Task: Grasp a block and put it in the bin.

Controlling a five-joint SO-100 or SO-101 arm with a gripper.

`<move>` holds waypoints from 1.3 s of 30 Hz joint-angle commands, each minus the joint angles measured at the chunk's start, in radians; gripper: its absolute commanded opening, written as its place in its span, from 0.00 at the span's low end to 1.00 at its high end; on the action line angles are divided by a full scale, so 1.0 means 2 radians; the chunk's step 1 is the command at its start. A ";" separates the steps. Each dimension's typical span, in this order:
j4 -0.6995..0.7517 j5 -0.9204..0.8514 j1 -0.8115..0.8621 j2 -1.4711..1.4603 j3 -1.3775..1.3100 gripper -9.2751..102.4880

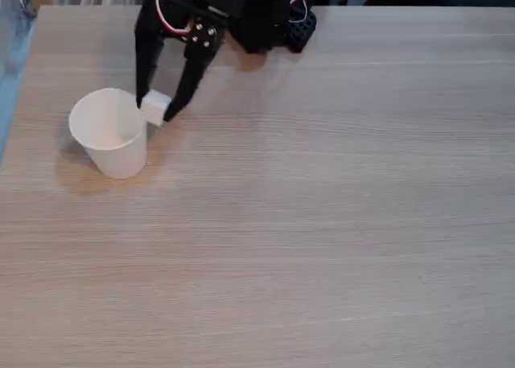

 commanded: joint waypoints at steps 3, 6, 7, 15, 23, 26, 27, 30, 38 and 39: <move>-0.009 -0.005 0.028 0.036 0.017 0.11; -0.019 -0.007 0.035 0.041 0.028 0.11; -0.025 -0.007 0.037 0.041 0.031 0.11; -0.058 -0.002 0.037 -0.005 0.012 0.11; -0.076 -0.002 0.048 -0.060 -0.026 0.11; -0.076 -0.002 0.054 -0.072 -0.038 0.11; -0.077 -0.002 0.057 -0.075 -0.040 0.11; -0.080 -0.005 0.063 -0.082 -0.045 0.11; -0.078 -0.006 0.077 -0.094 -0.054 0.11; -0.077 -0.006 0.077 -0.094 -0.054 0.11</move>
